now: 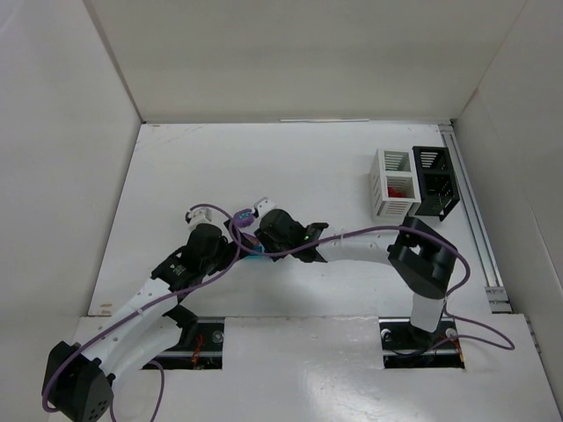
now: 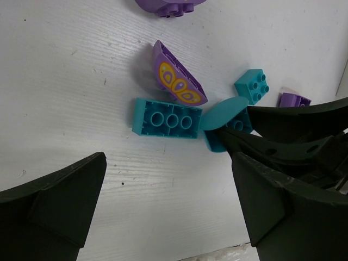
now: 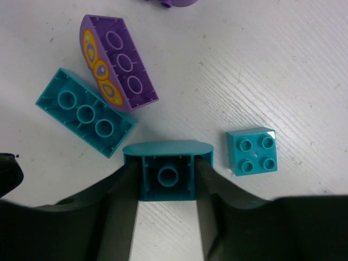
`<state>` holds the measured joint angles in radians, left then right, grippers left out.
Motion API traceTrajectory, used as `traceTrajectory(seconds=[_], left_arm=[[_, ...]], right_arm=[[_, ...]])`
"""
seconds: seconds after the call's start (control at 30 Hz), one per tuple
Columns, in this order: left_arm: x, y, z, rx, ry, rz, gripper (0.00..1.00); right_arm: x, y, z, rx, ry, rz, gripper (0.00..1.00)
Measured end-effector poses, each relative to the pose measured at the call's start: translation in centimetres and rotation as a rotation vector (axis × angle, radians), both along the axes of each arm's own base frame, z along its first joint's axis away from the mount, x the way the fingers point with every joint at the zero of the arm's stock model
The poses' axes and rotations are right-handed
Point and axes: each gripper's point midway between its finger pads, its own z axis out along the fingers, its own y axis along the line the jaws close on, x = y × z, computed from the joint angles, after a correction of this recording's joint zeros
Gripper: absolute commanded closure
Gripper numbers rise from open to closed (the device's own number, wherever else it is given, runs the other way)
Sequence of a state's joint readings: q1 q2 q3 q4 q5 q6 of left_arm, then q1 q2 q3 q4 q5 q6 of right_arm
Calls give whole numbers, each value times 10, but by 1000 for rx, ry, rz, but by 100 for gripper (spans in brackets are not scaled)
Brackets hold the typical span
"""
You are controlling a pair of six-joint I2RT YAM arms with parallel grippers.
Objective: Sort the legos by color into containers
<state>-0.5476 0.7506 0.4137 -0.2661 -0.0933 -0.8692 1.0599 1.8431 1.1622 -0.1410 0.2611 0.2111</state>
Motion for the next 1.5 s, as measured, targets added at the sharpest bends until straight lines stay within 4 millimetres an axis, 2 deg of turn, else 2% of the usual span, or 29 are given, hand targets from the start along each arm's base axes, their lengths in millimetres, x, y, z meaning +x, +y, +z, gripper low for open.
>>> traceTrajectory(seconds=[0.23, 0.33, 0.53, 0.63, 0.7, 0.8, 0.9, 0.97, 1.03, 1.1, 1.2, 1.27, 1.37, 1.5], left_arm=[[-1, -1, 0, -1, 1, -7, 1], [-1, -1, 0, -1, 2, -8, 1], [-1, -1, 0, -3, 2, -10, 1], [-1, -1, 0, -3, 3, -11, 1], [-1, -2, 0, -4, 2, -11, 1], [0, -2, 2, -5, -2, -12, 1], [1, -3, 4, -4, -6, -14, 1], [4, -4, 7, -3, -9, -15, 1], [8, -6, 10, -2, -9, -15, 1], [12, -8, 13, 4, -11, -14, 1], [24, -10, 21, 16, -16, -3, 1], [33, -12, 26, 23, -15, 5, 1], [52, -13, 30, 36, -1, 24, 1], [68, -15, 26, 52, 28, 33, 1]], right_arm=[[-7, -5, 7, 10, 3, 30, 65], [-8, -9, 23, 32, -19, 33, 69], [-6, -11, 58, 81, -81, 48, 69], [0, -26, 74, 94, -115, 38, 70], [13, -53, 89, 98, -149, -5, 70], [48, -113, 127, 89, -242, -138, 69], [84, -196, 184, 102, -387, -347, 69], [96, -252, 213, 80, -467, -473, 69], [106, -302, 235, 49, -526, -588, 67], [116, -344, 247, 10, -554, -668, 67], [140, -400, 247, -58, -541, -760, 69], [159, -426, 236, -104, -505, -791, 69], [184, -446, 209, -164, -436, -786, 67], [205, -461, 177, -218, -364, -754, 65]])
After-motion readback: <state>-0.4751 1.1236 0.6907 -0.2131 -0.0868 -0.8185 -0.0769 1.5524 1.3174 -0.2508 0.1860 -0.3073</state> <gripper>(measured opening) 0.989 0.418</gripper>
